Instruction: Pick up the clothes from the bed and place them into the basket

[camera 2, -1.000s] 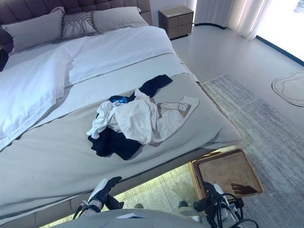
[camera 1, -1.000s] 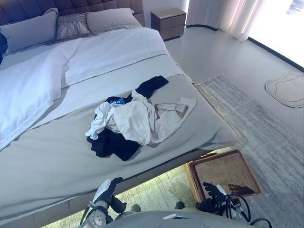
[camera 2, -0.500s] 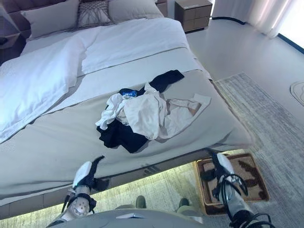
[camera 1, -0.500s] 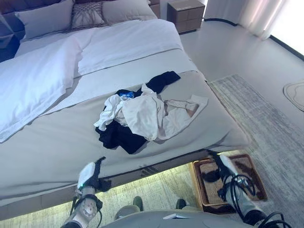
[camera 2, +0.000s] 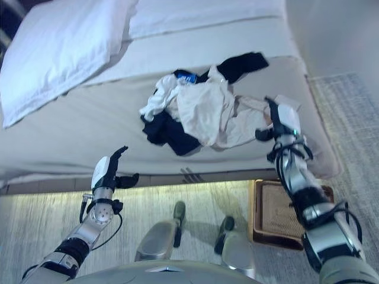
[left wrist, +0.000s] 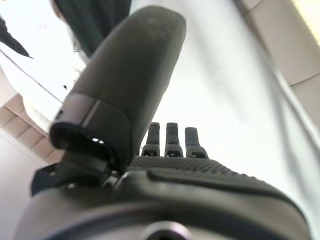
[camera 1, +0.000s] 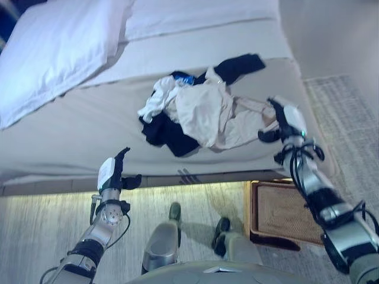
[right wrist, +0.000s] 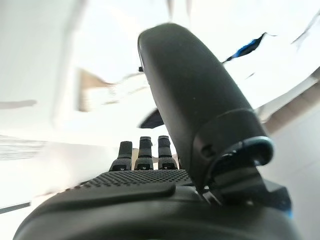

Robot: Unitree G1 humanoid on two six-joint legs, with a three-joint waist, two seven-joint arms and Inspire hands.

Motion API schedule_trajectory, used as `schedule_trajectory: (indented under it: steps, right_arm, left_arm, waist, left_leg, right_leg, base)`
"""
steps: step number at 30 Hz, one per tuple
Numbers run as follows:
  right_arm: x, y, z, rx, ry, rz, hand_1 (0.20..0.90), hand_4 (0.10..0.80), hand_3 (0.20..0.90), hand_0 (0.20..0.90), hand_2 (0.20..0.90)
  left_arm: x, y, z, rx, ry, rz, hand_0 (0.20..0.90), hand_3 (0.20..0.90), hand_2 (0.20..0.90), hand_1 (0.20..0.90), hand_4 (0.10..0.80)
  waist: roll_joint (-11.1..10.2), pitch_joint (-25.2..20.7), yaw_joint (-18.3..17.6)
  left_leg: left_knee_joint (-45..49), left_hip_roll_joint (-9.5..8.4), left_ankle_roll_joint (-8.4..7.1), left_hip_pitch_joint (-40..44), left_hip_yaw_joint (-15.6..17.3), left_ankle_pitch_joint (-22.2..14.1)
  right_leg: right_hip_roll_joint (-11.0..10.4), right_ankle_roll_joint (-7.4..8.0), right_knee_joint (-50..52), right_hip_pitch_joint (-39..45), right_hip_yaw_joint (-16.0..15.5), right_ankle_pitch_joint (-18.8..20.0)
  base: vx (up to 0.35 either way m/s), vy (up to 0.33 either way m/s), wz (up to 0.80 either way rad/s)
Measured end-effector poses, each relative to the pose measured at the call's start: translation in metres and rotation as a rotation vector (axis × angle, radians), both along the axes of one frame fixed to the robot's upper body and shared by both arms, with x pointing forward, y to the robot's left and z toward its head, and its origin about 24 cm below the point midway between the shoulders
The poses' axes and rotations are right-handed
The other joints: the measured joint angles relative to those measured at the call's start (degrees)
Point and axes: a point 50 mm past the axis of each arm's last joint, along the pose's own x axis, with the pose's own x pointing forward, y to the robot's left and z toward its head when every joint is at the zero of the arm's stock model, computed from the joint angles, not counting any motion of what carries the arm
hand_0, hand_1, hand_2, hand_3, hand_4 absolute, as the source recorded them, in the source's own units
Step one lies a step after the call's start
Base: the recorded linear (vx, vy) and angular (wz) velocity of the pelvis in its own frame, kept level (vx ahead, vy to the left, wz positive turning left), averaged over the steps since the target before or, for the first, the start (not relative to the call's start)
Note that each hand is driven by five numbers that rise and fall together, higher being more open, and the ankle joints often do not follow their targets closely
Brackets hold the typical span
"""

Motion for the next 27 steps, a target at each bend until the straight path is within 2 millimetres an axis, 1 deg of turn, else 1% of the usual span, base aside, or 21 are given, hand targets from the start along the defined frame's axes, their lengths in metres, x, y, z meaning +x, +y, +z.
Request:
schedule_trajectory:
  steps: [1, 2, 4, 6, 7, 8, 9, 10, 11, 12, 14, 15, 18, 20, 24, 27]
  right_arm:
    - [0.005, 0.002, 0.009, 0.014, -0.021, 0.000, 0.900, 0.800, 0.900, 0.900, 0.900]
    - [0.009, 0.004, 0.018, 0.018, -0.041, 0.004, 0.900, 0.800, 0.900, 0.900, 0.900]
    - [0.020, 0.008, 0.041, 0.016, -0.084, 0.025, 0.900, 0.800, 0.900, 0.900, 0.900]
    - [0.024, 0.008, 0.054, 0.031, -0.111, 0.023, 0.900, 0.800, 0.900, 0.900, 0.900]
    - [0.025, 0.008, 0.059, 0.036, -0.123, 0.022, 0.900, 0.800, 0.900, 0.900, 0.900]
    - [0.027, 0.006, 0.065, 0.049, -0.137, 0.018, 0.900, 0.800, 0.900, 0.900, 0.900]
    - [0.027, 0.006, 0.067, 0.055, -0.140, 0.015, 0.900, 0.800, 0.900, 0.900, 0.900]
    - [0.027, 0.005, 0.066, 0.072, -0.136, 0.009, 0.900, 0.800, 0.900, 0.900, 0.900]
    - [0.027, 0.004, 0.066, 0.079, -0.134, 0.008, 0.900, 0.800, 0.900, 0.900, 0.900]
    - [0.028, 0.003, 0.064, 0.095, -0.122, 0.005, 0.900, 0.800, 0.900, 0.900, 0.900]
    - [0.029, 0.000, 0.062, 0.093, -0.095, -0.010, 0.900, 0.800, 0.900, 0.900, 0.900]
    - [0.031, 0.000, 0.066, 0.092, -0.098, -0.012, 0.900, 0.800, 0.900, 0.900, 0.900]
    - [0.038, 0.003, 0.085, 0.086, -0.127, -0.027, 0.900, 0.800, 0.900, 0.900, 0.900]
    - [0.041, 0.005, 0.094, 0.086, -0.142, -0.031, 0.900, 0.800, 0.900, 0.900, 0.900]
    - [0.045, 0.006, 0.099, 0.085, -0.113, -0.039, 0.900, 0.800, 0.900, 0.900, 0.900]
    - [0.048, 0.004, 0.107, 0.116, -0.118, -0.052, 0.900, 0.800, 0.900, 0.900, 0.900]
  left_arm:
    - [0.001, 0.000, 0.002, 0.004, -0.002, -0.014, 0.900, 0.900, 0.900, 0.900, 0.800]
    - [0.003, 0.001, 0.005, 0.009, -0.011, -0.022, 0.900, 0.900, 0.900, 0.900, 0.800]
    - [0.001, 0.004, 0.006, 0.025, -0.015, -0.043, 0.900, 0.900, 0.900, 0.900, 0.800]
    - [0.002, 0.005, 0.009, 0.030, -0.029, -0.056, 0.900, 0.900, 0.900, 0.900, 0.800]
    - [0.002, 0.005, 0.012, 0.028, -0.044, -0.064, 0.900, 0.900, 0.900, 0.900, 0.800]
    - [0.003, 0.003, 0.017, 0.022, -0.070, -0.077, 0.900, 0.900, 0.900, 0.900, 0.800]
    - [0.004, 0.003, 0.019, 0.015, -0.082, -0.081, 0.900, 0.900, 0.900, 0.900, 0.800]
    - [0.005, 0.001, 0.021, 0.004, -0.097, -0.088, 0.900, 0.900, 0.900, 0.900, 0.800]
    - [0.006, 0.000, 0.023, 0.002, -0.107, -0.092, 0.900, 0.900, 0.900, 0.900, 0.800]
    - [0.008, -0.002, 0.027, -0.002, -0.126, -0.103, 0.900, 0.900, 0.900, 0.900, 0.800]
    - [0.010, -0.005, 0.036, -0.007, -0.173, -0.134, 0.900, 0.900, 0.900, 0.900, 0.800]
    - [0.012, -0.006, 0.041, -0.010, -0.195, -0.143, 0.900, 0.900, 0.900, 0.900, 0.800]
    - [0.016, -0.009, 0.056, -0.022, -0.260, -0.175, 0.900, 0.900, 0.900, 0.900, 0.800]
    - [0.019, -0.012, 0.067, -0.024, -0.307, -0.202, 0.900, 0.900, 0.900, 0.900, 0.800]
    - [0.020, -0.015, 0.075, -0.032, -0.337, -0.221, 0.900, 0.900, 0.900, 0.900, 0.800]
    - [0.022, -0.015, 0.082, -0.018, -0.352, -0.243, 0.900, 0.900, 0.900, 0.900, 0.800]
  waist:
    - [-0.1, 1.0, 0.7]
    - [-0.3, 2.1, 1.2]
    - [0.2, 4.8, 3.2]
    - [0.3, 6.8, 4.2]
    - [0.5, 7.8, 5.0]
    - [0.6, 8.9, 5.3]
    - [0.7, 9.4, 5.5]
    - [0.8, 9.6, 6.1]
    - [0.8, 9.7, 6.3]
    - [1.1, 10.0, 6.5]
    - [1.5, 10.7, 7.1]
    - [1.6, 10.8, 7.2]
    - [2.2, 11.4, 7.4]
    - [2.3, 11.5, 7.8]
    - [2.4, 11.5, 8.3]
    - [2.4, 11.6, 8.6]
  left_leg:
    - [1.8, -0.62, 0.00, -1.2, 0.0, -1.1]
    - [4.5, -1.09, 0.44, -2.9, 0.0, -2.4]
    - [12.5, -1.46, 0.71, -8.1, 0.1, -5.8]
    - [18.1, -1.81, 0.84, -12.0, -0.4, -7.8]
    - [21.2, -2.43, 0.74, -14.2, -1.0, -8.6]
    - [24.3, -2.80, 0.82, -16.6, -1.3, -10.0]
    - [25.6, -3.10, 0.84, -17.7, -1.5, -10.3]
    - [28.5, -3.60, 1.02, -20.7, -1.7, -10.8]
    - [29.3, -3.81, 1.11, -21.6, -1.8, -10.9]
    - [30.6, -4.37, 1.26, -22.8, -2.2, -11.7]
    - [34.7, -5.15, 1.53, -25.2, -2.5, -12.9]
    - [35.6, -5.24, 1.38, -26.5, -2.5, -13.3]
    - [38.8, -5.70, 1.65, -30.9, -2.8, -13.4]
    - [40.5, -5.99, 1.80, -33.6, -3.2, -13.6]
    - [42.8, -6.13, 1.81, -36.3, -3.5, -13.7]
    - [44.1, -6.29, 1.83, -38.9, -4.2, -13.7]
  right_leg:
    - [-1.2, -0.37, 3.7, -1.9, -0.1, -1.6]
    - [-2.3, -0.67, 6.9, -3.7, 0.0, -2.9]
    - [-3.6, -1.72, 13.6, -8.0, 0.6, -5.4]
    - [-4.6, -2.78, 18.5, -11.3, 0.8, -7.0]
    - [-5.3, -3.01, 21.6, -13.0, 0.8, -8.1]
    - [-6.2, -3.89, 24.5, -14.9, 0.9, -9.6]
    - [-6.5, -3.87, 25.7, -15.8, 1.0, -10.1]
    - [-7.5, -3.94, 28.7, -18.4, 0.9, -10.9]
    - [-7.9, -4.15, 29.5, -19.2, 0.9, -11.2]
    - [-8.4, -3.64, 31.0, -20.1, 1.1, -12.1]
    - [-9.4, -3.93, 34.5, -22.0, 1.5, -13.8]
    - [-9.7, -3.73, 35.5, -23.1, 1.5, -14.3]
    - [-10.2, -3.43, 38.6, -27.3, 2.0, -14.4]
    - [-10.3, -3.36, 40.3, -29.9, 2.5, -14.5]
    - [-10.3, -3.50, 42.5, -32.5, 3.0, -14.8]
    - [-10.2, -3.78, 43.9, -34.7, 2.8, -15.0]
  base:
    - [-0.022, 0.083, 0.29]
    - [-0.043, 0.078, 0.19]
    - [-0.040, 0.067, 0.07]
    - [-0.023, 0.041, 0.13]
    - [-0.028, 0.032, 0.24]
    - [-0.022, 0.014, 0.24]
    - [0.037, 0.008, 0.29]
    - [-0.019, 0.022, 0.23]
    - [0.040, 0.013, 0.27]
    - [-0.042, 0.026, 0.21]
    - [-0.015, 0.026, 0.20]
    - [-0.051, 0.032, 0.11]
    - [-0.026, 0.015, 0.08]
    - [-0.003, -0.026, 0.07]
    - [-0.011, -0.046, 0.03]
    - [0.001, -0.077, 0.10]
